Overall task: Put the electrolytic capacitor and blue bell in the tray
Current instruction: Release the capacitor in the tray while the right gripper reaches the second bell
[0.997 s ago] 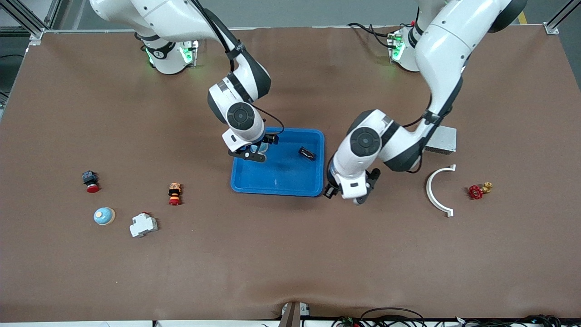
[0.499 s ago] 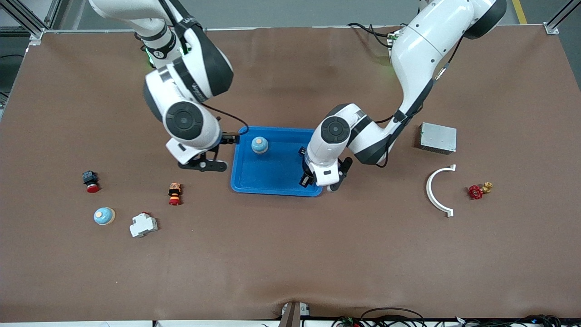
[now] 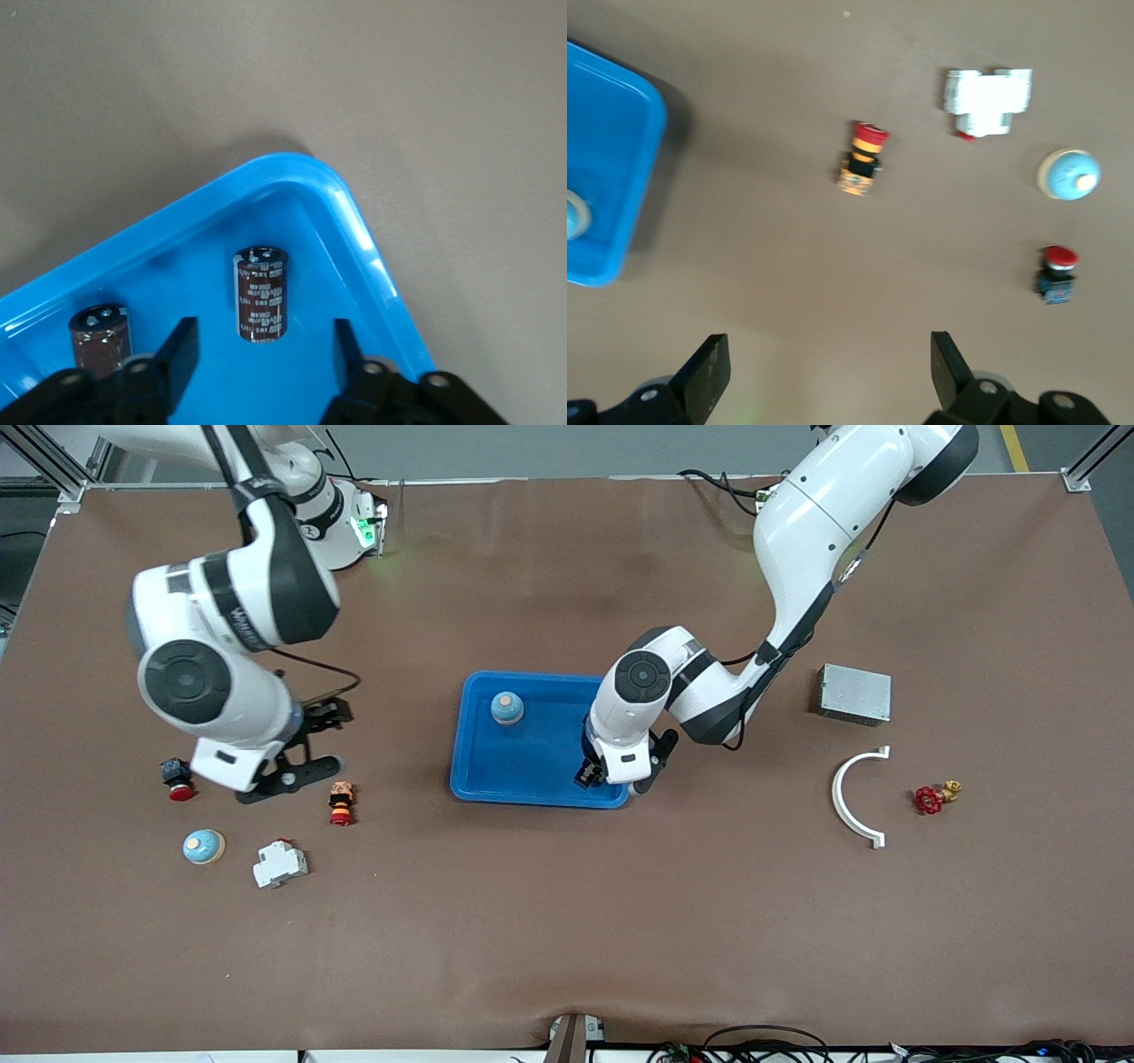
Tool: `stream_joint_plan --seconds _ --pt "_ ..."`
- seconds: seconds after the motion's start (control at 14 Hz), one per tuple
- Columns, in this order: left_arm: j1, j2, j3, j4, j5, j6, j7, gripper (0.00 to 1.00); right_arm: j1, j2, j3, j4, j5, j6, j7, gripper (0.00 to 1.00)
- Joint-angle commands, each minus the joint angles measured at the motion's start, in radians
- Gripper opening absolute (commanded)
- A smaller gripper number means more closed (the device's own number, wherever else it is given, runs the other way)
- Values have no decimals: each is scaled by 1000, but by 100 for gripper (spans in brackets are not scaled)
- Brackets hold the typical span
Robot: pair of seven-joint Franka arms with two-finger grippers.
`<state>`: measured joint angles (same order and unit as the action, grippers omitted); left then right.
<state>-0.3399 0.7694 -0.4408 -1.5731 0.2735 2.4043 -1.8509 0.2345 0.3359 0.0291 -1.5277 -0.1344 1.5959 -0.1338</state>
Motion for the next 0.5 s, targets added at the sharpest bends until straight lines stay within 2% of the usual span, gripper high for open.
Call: stream_joint_plan --seconds 0.0,0.14,0.43 --pt "16 -54 13 10 26 -42 -8 100 -90 -20 22 -19 -27 28 -101 100" --pt "57 -128 14 11 32 -103 43 100 -168 -18 23 -57 -25 100 -186 100" --pt "175 -240 4 12 18 -221 287 100 -306 -2 22 -132 -27 336 -458 100"
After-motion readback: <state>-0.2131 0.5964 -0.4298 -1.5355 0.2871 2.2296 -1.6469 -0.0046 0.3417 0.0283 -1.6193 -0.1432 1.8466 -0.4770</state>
